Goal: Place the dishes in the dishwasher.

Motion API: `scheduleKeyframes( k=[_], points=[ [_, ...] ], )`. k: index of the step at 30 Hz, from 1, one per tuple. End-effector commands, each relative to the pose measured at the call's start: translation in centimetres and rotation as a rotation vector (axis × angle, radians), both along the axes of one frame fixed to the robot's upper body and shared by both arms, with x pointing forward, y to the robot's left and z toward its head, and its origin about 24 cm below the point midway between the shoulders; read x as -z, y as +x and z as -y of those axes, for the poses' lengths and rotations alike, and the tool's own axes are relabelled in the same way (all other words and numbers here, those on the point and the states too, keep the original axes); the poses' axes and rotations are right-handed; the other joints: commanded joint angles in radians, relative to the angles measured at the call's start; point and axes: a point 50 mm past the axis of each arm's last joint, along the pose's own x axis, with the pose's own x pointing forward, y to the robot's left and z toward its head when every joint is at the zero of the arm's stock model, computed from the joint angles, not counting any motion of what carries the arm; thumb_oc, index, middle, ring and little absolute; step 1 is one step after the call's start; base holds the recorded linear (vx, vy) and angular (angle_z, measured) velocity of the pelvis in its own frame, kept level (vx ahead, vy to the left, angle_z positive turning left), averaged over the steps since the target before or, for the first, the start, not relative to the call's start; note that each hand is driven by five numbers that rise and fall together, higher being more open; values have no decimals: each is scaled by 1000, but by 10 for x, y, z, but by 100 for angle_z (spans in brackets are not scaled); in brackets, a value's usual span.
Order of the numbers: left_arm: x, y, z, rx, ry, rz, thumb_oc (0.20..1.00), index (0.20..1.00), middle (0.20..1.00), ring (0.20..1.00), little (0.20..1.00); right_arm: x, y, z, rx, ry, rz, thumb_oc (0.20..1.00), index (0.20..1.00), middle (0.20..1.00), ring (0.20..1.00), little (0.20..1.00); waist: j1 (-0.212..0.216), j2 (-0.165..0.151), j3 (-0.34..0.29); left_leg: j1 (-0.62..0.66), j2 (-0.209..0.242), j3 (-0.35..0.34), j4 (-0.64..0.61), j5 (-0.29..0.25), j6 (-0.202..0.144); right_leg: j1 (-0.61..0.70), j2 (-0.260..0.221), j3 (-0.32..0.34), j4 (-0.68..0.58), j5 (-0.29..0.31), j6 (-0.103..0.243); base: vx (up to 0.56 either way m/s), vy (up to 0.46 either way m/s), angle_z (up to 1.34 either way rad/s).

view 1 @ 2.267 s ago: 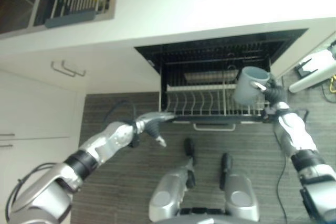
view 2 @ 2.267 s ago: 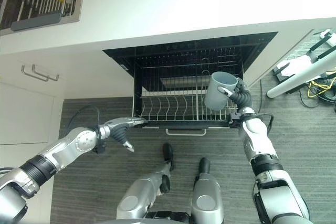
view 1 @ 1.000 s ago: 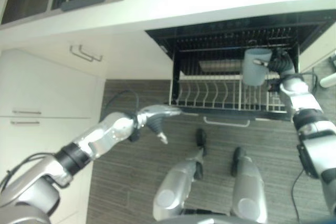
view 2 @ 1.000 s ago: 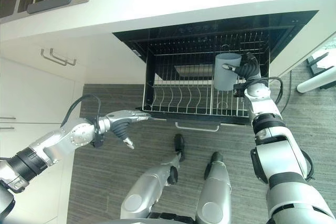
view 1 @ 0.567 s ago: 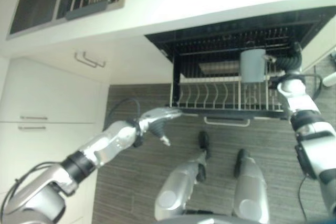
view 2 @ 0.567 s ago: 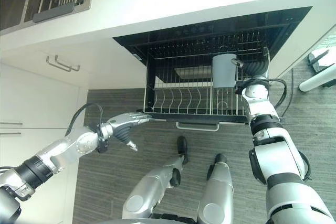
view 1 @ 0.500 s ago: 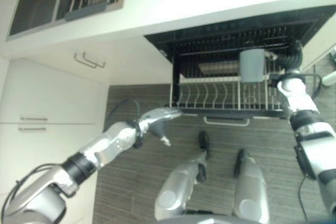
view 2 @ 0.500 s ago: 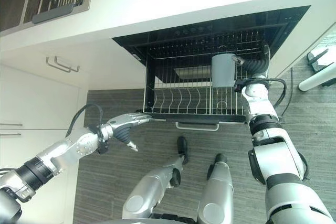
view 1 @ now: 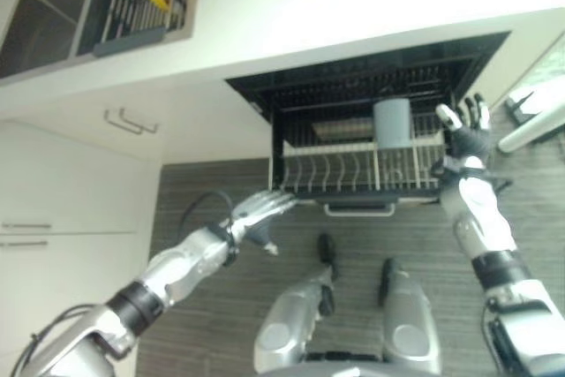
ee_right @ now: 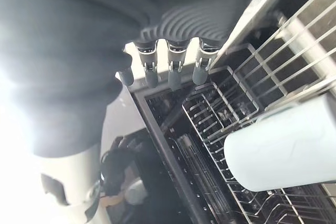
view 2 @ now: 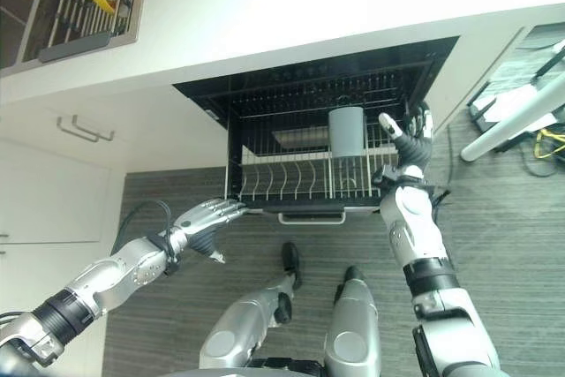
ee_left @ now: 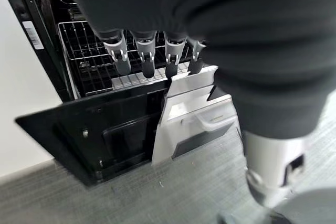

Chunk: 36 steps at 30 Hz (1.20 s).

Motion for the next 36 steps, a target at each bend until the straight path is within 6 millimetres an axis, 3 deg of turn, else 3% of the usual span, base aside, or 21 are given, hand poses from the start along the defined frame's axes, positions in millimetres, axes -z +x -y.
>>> scheduleKeyframes(
  k=[1,5,6,9,13,15,19,21,22,23,24,26,28,30,33,36],
  points=[
    [16,-6,-12,-100,10,81,1000,1000,1000,1000,1000,-34,-6,-1,-51,-72,220,1000,1000,1000,1000,1000,-16,-59,-64,74,97,50,68,-181,-67,58,-85,-7,-214,116,93,46,-115,-20],
    [26,-11,-30,-244,-67,110,1000,1000,1000,1000,1000,-6,-30,0,-202,-143,163,1000,1000,1000,1000,1000,-15,-112,-144,111,119,63,48,-175,-70,121,-62,-32,-256,119,90,56,-47,2],
    [34,-10,-39,-370,-182,160,1000,1000,1000,1000,1000,4,-39,5,-254,-174,140,1000,1000,1000,1000,1000,-9,-142,-207,136,126,67,38,-177,-70,160,-53,-53,-273,118,89,78,16,10],
    [31,-6,-49,-508,-351,253,1000,1000,1000,1000,1000,11,-46,11,-268,-178,120,1000,1000,1000,1000,1000,0,-161,-250,167,120,70,29,-188,-66,194,-56,-71,-273,112,93,77,82,-1],
    [3,-1,-65,-646,-703,439,1000,1000,1000,1000,1000,16,-56,18,-225,-149,118,1000,1000,1000,1000,1000,26,-180,-292,194,93,59,19,-205,-38,215,-72,-86,-250,116,106,10,123,-2],
    [-10,-1,-68,-649,-811,497,1000,1000,1000,1000,1000,16,-60,17,-209,-130,137,1000,1000,1000,1000,1000,35,-185,-296,202,73,46,15,-215,-22,213,-79,-80,-224,122,117,-10,95,0],
    [-30,-5,-73,-665,-1032,564,1000,1000,1000,1000,1000,13,-65,10,-191,-86,188,1000,1000,1000,1000,1000,43,-190,-302,209,37,22,6,-231,6,176,-94,-35,-163,192,147,0,85,6],
    [-42,-8,-69,-597,-1104,590,1000,1000,1000,1000,1000,12,-68,4,-218,-86,210,1000,1000,1000,1000,1000,46,-188,-303,208,25,11,3,-234,14,161,-80,-14,-147,204,150,-7,93,24],
    [-50,-14,-66,-537,-1165,596,1000,1000,1000,1000,1000,11,-70,-1,-273,-112,224,1000,1000,1000,1000,1000,61,-184,-309,206,17,6,-6,-231,20,160,-35,-30,-137,175,137,-38,110,22],
    [-54,-15,-66,-523,-1199,580,1000,1000,1000,1000,1000,11,-70,-2,-281,-115,222,1000,1000,1000,1000,1000,62,-183,-312,203,10,1,-6,-234,24,156,-1,-15,-126,158,124,-79,123,-9],
    [-58,-15,-64,-485,-1325,480,1000,1000,1000,1000,1000,9,-70,-3,-300,-114,223,1000,1000,1000,1000,1000,60,-183,-316,193,-10,-14,2,-237,29,140,66,22,-83,131,98,-83,73,-17],
    [-62,-15,-58,-430,-1462,371,1000,1000,1000,1000,1000,7,-68,-3,-314,-114,235,1000,1000,1000,1000,1000,68,-182,-320,173,-25,-23,18,-236,30,131,106,22,-58,109,75,-98,28,1],
    [-60,-15,-52,-373,-1578,238,1000,1000,1000,1000,1000,6,-67,-2,-330,-124,246,1000,1000,1000,1000,1000,81,-182,-319,148,-37,-44,51,-233,20,166,115,5,-137,66,40,-71,-79,9],
    [-57,-16,-50,-362,-1628,185,1000,1000,1000,1000,1000,5,-68,-2,-339,-129,245,1000,1000,1000,1000,1000,73,-181,-317,155,-43,-53,79,-247,15,185,121,14,-190,67,28,-32,-116,5],
    [-51,-21,-49,-347,-1691,116,1000,1000,1000,1000,1000,4,-74,1,-335,-182,256,1000,1000,1000,1000,1000,52,-192,-305,110,-57,-28,242,-306,1,225,106,29,-266,92,7,-58,-33,29],
    [-55,-18,-48,-310,-1713,98,1000,1000,1000,1000,1000,-1,-74,4,-304,-186,286,1000,1000,1000,1000,1000,33,-186,-316,122,16,5,219,-290,-25,220,83,5,-267,91,8,-77,234,38]
  ],
)
